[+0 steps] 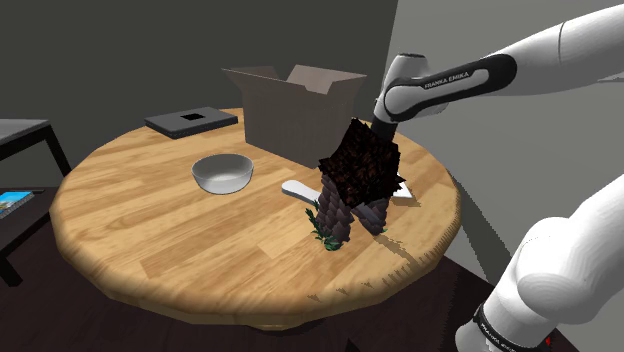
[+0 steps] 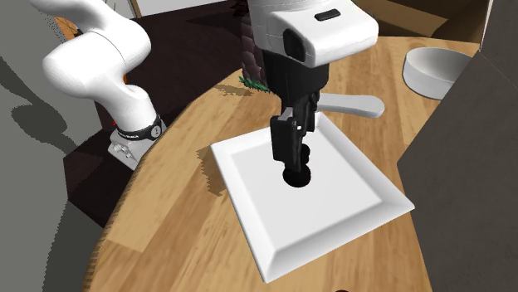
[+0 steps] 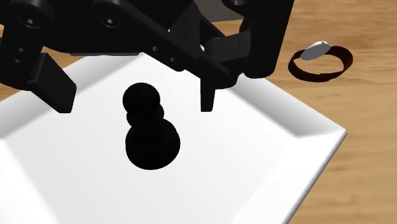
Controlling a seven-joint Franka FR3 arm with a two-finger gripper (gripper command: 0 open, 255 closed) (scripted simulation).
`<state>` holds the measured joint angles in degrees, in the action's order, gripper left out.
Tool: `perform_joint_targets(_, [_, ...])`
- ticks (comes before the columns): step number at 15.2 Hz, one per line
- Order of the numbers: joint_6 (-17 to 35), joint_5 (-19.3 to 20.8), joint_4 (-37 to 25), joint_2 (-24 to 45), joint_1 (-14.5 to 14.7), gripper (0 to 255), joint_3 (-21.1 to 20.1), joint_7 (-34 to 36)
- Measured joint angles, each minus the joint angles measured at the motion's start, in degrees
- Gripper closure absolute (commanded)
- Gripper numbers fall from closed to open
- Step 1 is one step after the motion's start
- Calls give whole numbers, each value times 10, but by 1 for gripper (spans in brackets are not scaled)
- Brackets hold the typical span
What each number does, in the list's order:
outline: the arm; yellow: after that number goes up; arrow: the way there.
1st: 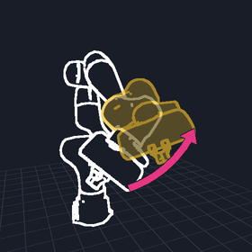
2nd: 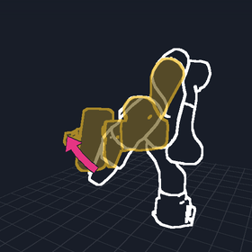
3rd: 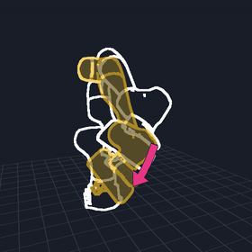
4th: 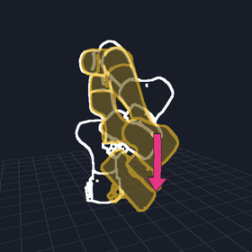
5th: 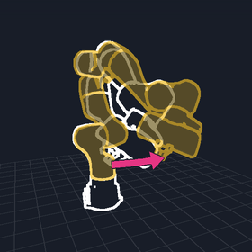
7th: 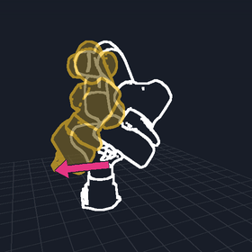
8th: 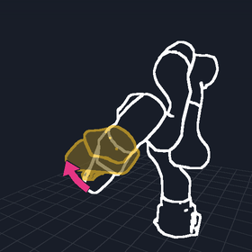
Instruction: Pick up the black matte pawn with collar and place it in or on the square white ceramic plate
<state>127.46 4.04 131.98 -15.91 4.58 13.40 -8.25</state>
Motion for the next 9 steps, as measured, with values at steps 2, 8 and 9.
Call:
perform_joint_targets(2, [-33, 2, -17, -17, -1, 0, -1, 0])
perform_joint_targets(8, [-53, 4, -27, -27, -1, 0, -4, 3])
perform_joint_targets(9, [-53, 4, -27, -27, -1, 0, -4, 3])
